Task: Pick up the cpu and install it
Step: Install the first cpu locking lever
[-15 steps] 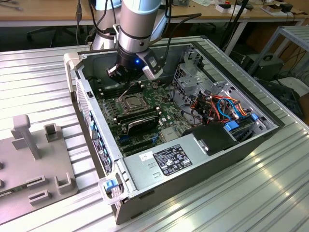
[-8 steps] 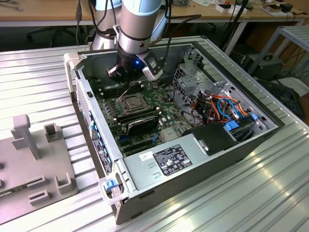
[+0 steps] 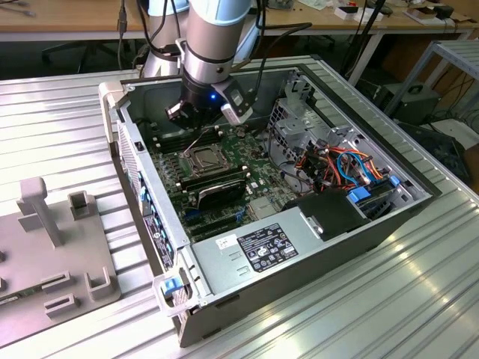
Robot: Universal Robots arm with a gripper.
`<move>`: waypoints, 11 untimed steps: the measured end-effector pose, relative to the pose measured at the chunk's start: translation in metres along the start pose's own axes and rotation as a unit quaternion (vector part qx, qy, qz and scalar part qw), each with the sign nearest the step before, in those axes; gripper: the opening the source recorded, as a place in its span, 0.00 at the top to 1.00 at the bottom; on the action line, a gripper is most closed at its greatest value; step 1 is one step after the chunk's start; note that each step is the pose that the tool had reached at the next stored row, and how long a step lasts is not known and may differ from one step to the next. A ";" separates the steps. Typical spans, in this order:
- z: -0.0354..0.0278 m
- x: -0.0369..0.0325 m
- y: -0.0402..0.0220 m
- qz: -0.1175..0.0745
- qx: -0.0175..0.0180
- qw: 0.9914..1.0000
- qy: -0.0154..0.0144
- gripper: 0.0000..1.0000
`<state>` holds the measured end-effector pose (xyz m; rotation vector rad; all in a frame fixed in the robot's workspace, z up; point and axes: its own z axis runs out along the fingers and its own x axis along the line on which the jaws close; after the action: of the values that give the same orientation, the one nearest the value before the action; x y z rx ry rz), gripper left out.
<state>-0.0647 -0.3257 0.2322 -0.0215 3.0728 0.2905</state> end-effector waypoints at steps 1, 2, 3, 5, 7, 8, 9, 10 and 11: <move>0.0001 -0.0004 0.0002 0.000 0.000 1.000 0.000 0.89; 0.0001 -0.0008 0.0004 0.000 0.000 1.000 0.000 0.89; 0.0003 -0.0018 0.0008 0.000 0.000 1.000 0.000 0.89; 0.0007 -0.0041 0.0008 0.000 0.000 1.000 0.000 0.89; 0.0008 -0.0047 0.0009 0.000 0.000 1.000 0.000 0.89; 0.0009 -0.0048 0.0011 0.000 0.000 1.000 0.000 0.89; 0.0009 -0.0050 0.0013 0.000 0.000 1.000 0.000 0.89; 0.0010 -0.0051 0.0015 0.000 0.000 1.000 0.000 0.89; 0.0011 -0.0052 0.0019 0.000 0.000 1.000 0.000 0.89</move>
<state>-0.0595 -0.3235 0.2318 -0.0212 3.0729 0.2903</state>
